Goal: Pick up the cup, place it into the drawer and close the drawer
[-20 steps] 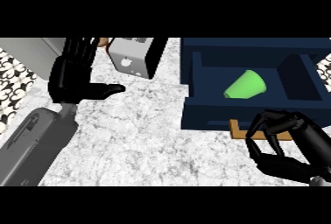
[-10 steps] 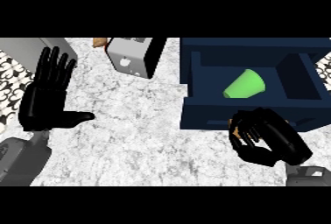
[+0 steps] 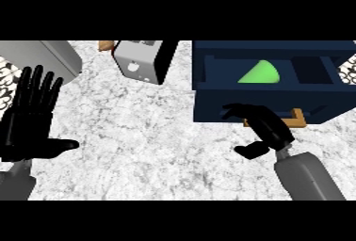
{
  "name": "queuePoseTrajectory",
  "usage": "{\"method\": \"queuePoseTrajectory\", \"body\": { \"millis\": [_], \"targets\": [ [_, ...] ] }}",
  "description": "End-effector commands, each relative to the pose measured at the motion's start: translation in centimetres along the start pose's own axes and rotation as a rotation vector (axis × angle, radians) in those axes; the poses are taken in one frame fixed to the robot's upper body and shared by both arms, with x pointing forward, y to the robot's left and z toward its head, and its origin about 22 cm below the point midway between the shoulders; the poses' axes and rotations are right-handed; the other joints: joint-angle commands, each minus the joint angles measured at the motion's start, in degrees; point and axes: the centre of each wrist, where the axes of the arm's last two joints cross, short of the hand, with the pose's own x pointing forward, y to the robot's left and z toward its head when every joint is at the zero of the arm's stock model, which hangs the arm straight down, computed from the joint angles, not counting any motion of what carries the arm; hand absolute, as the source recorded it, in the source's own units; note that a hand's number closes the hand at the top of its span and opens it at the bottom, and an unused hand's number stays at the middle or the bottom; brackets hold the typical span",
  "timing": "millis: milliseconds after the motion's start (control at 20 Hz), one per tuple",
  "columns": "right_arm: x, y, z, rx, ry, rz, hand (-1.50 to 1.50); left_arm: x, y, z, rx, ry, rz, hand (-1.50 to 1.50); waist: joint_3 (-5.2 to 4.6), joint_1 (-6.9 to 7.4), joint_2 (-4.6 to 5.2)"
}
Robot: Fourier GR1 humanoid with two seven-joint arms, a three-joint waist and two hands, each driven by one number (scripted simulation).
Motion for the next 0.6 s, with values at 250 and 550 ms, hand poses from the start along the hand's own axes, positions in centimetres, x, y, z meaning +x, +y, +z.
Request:
{"method": "queuePoseTrajectory", "body": {
  "millis": [250,550],
  "targets": [
    [-4.2,3.1,-4.6,0.058,0.050,0.002,-1.50,-0.2,2.5,2.1,-0.007,0.003,0.017,-1.50,0.04,0.47,0.24],
    [-5.6,0.6,-7.1,0.045,0.032,-0.084,-1.50,-2.0,3.5,2.2,-0.016,0.007,0.017,-1.50,0.03,0.34,0.46]
  ]
}}
